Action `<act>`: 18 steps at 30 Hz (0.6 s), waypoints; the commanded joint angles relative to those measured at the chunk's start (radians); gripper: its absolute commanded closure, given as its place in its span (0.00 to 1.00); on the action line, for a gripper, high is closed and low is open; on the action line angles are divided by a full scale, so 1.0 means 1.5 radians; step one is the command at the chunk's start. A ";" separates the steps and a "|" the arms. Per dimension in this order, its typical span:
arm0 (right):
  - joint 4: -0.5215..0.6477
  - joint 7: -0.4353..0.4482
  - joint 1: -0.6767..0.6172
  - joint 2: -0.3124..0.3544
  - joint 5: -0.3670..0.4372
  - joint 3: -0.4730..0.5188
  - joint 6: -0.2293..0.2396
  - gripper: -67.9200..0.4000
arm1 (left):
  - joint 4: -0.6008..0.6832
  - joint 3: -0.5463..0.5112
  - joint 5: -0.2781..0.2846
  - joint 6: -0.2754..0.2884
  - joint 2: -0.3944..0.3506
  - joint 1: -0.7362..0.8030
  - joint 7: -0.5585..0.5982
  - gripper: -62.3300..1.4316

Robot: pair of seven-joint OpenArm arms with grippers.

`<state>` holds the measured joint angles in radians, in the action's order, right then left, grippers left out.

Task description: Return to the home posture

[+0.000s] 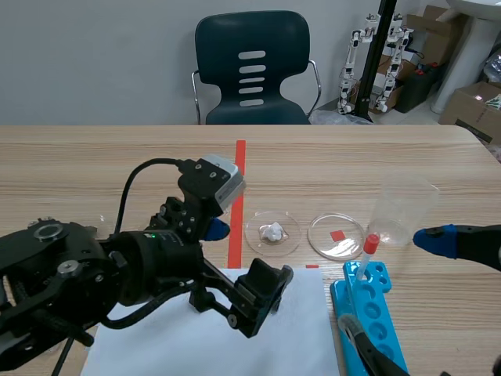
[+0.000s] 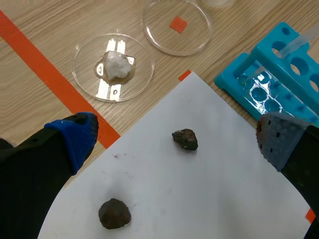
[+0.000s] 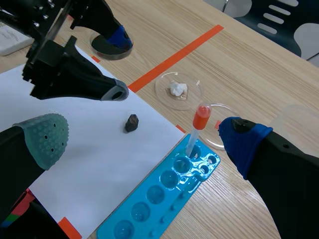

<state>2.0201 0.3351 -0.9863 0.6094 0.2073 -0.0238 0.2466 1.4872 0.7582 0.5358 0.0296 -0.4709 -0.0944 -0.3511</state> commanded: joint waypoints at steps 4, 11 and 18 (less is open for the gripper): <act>0.003 0.008 0.004 0.000 0.004 0.004 -0.002 0.06 | 0.005 -0.014 -0.001 0.036 -0.070 0.000 0.048 0.00; 0.003 0.008 0.004 0.000 0.004 0.004 -0.002 0.06 | 0.067 -0.126 -0.032 0.055 -0.157 0.110 0.065 0.00; 0.003 0.008 0.004 0.000 0.004 0.004 -0.002 0.06 | 0.210 -0.299 -0.068 0.055 -0.195 0.299 0.064 0.00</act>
<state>2.0201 0.3351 -0.9867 0.6094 0.2070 -0.0238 0.2466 1.7748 0.3130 0.4351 0.1097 -0.7704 0.3370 -0.2710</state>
